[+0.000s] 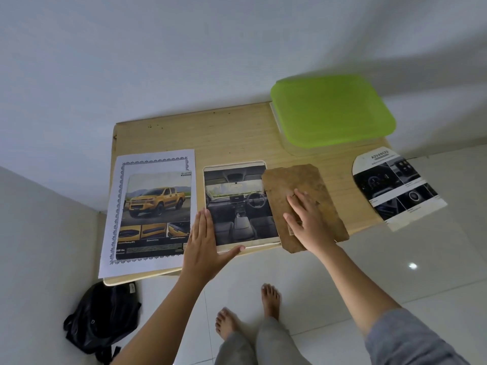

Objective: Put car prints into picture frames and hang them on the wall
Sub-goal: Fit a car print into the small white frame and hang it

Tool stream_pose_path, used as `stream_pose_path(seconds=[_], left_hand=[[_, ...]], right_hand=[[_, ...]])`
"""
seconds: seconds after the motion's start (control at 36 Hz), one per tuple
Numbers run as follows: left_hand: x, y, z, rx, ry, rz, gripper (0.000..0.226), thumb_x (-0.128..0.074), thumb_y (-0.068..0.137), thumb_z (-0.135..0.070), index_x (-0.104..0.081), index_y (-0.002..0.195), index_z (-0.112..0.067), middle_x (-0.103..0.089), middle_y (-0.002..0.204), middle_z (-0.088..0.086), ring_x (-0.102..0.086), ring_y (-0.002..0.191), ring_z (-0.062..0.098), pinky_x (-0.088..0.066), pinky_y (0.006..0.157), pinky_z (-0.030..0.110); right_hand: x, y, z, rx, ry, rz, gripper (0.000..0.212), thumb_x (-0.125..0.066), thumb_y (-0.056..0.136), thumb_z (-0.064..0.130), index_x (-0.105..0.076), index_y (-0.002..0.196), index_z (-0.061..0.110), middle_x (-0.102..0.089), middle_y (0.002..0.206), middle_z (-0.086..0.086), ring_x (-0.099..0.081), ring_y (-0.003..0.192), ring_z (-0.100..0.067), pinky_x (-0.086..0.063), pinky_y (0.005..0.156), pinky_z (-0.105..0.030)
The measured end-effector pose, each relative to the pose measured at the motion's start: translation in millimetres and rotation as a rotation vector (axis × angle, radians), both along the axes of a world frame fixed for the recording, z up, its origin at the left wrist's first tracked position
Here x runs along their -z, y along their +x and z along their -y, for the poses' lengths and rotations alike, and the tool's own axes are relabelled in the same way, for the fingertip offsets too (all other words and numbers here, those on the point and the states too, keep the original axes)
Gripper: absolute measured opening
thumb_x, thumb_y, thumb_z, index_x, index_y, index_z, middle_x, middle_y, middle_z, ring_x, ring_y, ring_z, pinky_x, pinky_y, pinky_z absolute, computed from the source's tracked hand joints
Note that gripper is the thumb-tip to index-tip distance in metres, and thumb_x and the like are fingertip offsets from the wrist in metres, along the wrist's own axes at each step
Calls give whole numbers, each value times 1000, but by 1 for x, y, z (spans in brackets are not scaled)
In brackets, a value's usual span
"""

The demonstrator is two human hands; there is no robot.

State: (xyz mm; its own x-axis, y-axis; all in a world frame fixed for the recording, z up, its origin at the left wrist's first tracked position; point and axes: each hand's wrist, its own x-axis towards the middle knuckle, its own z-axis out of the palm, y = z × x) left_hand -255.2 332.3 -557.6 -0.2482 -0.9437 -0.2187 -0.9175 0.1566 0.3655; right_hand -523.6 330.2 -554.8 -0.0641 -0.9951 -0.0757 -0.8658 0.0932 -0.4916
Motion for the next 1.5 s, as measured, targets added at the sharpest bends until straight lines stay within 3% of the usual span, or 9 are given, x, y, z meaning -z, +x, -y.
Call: stream_pose_path(seconds=[0.11, 0.39, 0.61, 0.81, 1.08, 1.25, 1.42, 1.5], left_hand=[[0, 0, 0, -4, 6, 2, 117, -17, 62, -91, 25, 139, -14, 21, 151, 1, 21, 139, 14, -4, 112, 34], [1, 1, 0, -4, -4, -7, 117, -16, 64, -91, 20, 141, -12, 19, 152, 2, 18, 141, 17, 3, 113, 32], [4, 2, -3, -22, 7, -19, 116, -16, 63, -92, 23, 141, -14, 21, 153, 2, 20, 141, 18, 3, 114, 33], [7, 3, -2, -25, 15, -16, 120, -19, 65, -91, 22, 143, -11, 23, 154, 3, 24, 140, 15, 7, 113, 30], [3, 1, -3, -52, 14, -16, 118, -23, 65, -90, 24, 142, -13, 23, 153, 1, 27, 138, 14, 13, 110, 30], [5, 0, -2, -52, 14, -4, 120, -21, 64, -91, 25, 141, -13, 23, 153, 1, 27, 138, 14, 12, 111, 30], [5, 0, -2, -54, 20, -11, 118, -21, 64, -91, 27, 139, -15, 21, 154, 2, 22, 140, 17, 8, 112, 33], [6, 1, -2, -59, 13, -13, 117, -20, 63, -91, 30, 138, -16, 22, 154, 1, 21, 141, 16, 5, 113, 31]], right_hand=[[-2, -11, 0, 13, -4, 1, 58, -36, 90, 49, -41, 138, 17, -31, 150, -5, -20, 141, -25, -25, 110, -46], [4, -15, 6, 50, -56, -58, 45, -60, 89, 23, -51, 130, 8, -41, 143, -13, -30, 136, -32, -31, 108, -53], [-18, 26, 49, -38, -148, 133, 41, -54, 92, 23, -50, 130, 9, -48, 133, -3, -45, 121, -16, -36, 100, -22], [-23, 53, 106, -85, 31, 47, 54, -46, 94, 34, -32, 142, 12, -34, 145, -2, -29, 134, -17, -28, 110, -33], [-17, 66, 104, -117, 96, 34, 63, -47, 95, 31, -19, 146, 8, -13, 156, -2, -4, 144, -16, -7, 114, -27], [-21, 69, 104, -43, 67, 163, 61, -57, 90, 23, -30, 143, 13, -25, 152, -3, -12, 143, -15, -13, 112, -27], [-32, 74, 100, 4, -25, 301, 53, -63, 85, 13, -43, 134, 12, -48, 134, -4, -41, 126, -17, -31, 106, -27], [-40, 72, 97, 62, -25, 388, 57, -65, 83, 15, -42, 135, 12, -48, 134, -3, -43, 124, -15, -34, 106, -28]])
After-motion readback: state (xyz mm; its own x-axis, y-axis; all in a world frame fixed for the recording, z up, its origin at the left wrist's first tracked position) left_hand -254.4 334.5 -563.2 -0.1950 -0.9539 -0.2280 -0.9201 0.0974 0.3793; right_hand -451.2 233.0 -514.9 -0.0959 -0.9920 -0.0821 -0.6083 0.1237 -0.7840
